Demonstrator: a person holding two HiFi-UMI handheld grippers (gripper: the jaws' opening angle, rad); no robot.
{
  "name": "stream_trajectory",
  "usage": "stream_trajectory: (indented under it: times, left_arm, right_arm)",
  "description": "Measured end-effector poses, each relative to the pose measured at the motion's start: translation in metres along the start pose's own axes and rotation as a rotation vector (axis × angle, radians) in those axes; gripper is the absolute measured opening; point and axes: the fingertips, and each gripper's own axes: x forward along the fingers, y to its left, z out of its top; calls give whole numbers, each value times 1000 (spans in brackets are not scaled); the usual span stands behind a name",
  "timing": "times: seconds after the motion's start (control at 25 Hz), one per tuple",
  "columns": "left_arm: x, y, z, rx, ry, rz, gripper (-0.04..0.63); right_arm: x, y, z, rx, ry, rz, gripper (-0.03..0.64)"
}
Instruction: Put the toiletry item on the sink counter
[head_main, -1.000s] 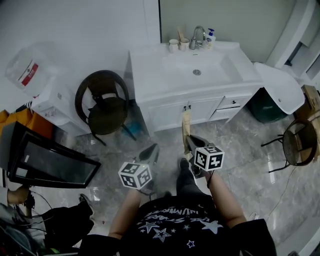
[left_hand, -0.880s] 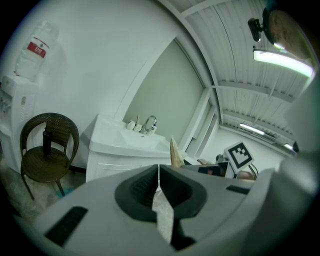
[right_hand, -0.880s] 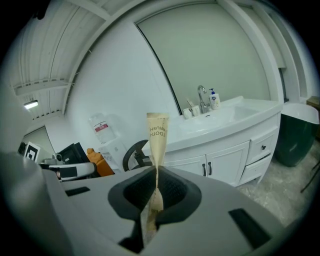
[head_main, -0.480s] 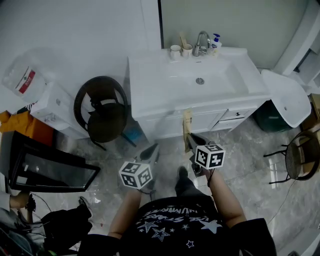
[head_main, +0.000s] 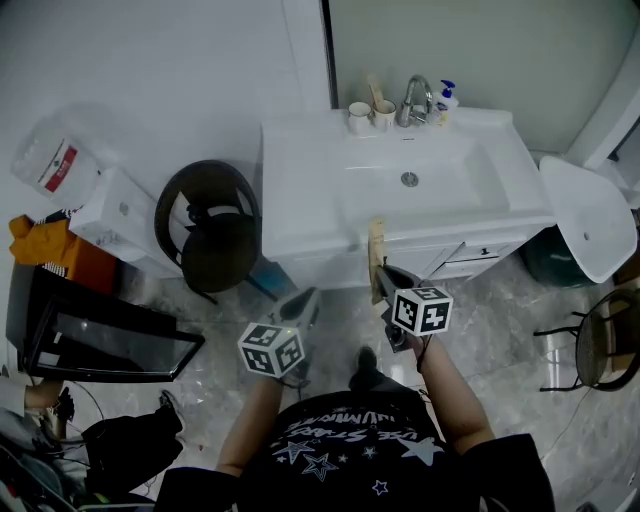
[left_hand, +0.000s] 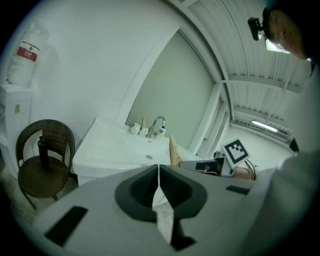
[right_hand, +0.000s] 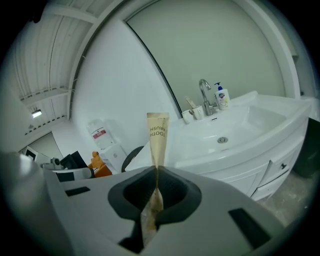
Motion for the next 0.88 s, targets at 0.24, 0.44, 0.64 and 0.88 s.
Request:
stream_trajectory:
  times: [0.24,0.44,0.64,0.88]
  left_arm:
    - [21,5,13,10,-6,54,20]
    - [37,13,24,-10,-36,105,20]
    - [49,8,28,-21,-42,121,20]
    - [45,12,29,-2,-28,157,20]
  right_arm:
    - [24,-16,22,-8,3,59,23]
    - [41,-31,38,-19,9,102,23]
    - [49,-39,50,-19,11,135,23]
    - [60,-37,43,-4,36,164,23]
